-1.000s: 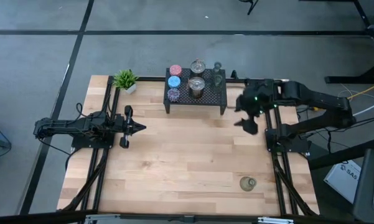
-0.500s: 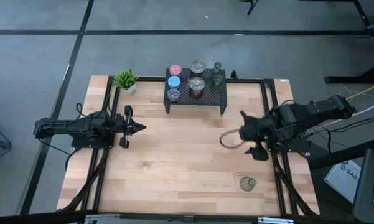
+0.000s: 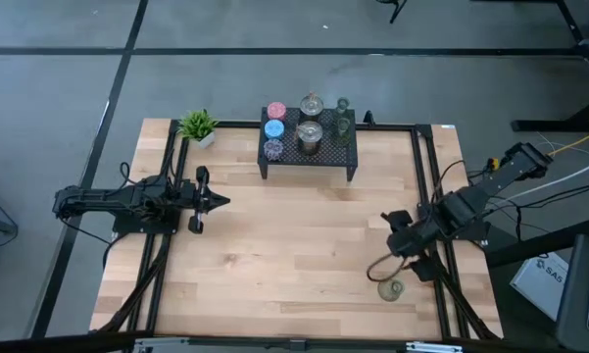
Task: Pick & Place candle stick holders
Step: Put the green candle holder on the shelf
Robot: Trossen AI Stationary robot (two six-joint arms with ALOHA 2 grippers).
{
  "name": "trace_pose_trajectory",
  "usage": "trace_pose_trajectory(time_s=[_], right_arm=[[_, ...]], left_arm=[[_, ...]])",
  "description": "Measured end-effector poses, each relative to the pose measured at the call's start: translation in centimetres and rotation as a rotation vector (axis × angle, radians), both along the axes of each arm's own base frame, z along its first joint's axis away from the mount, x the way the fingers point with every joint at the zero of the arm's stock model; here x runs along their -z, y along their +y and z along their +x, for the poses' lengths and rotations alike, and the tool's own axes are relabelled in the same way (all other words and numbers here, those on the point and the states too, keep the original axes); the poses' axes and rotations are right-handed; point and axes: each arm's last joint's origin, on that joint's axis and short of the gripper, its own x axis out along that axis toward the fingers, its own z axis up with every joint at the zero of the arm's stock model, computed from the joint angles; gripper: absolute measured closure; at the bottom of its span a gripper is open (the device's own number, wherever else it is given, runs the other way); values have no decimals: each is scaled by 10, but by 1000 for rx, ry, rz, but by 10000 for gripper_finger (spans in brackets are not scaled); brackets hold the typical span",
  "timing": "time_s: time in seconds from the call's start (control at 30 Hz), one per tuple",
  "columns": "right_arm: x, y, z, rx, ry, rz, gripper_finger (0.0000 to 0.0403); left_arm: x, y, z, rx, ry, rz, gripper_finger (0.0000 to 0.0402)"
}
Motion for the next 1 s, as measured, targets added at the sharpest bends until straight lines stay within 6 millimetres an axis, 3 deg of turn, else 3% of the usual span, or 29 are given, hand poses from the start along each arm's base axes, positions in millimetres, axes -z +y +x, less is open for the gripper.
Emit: trace_pose_trajectory(time_s=[0.33,0.57,1.0], right_arm=[[2,34,-22,-170,-45,-21,85],[24,47,-30,-166,-53,9,53],[65,75,-16,-170,-59,-35,31]], left_arm=[[0,0,0,0,0,0,394],[0,0,0,0,0,0,394],[0,0,0,0,0,0,393]])
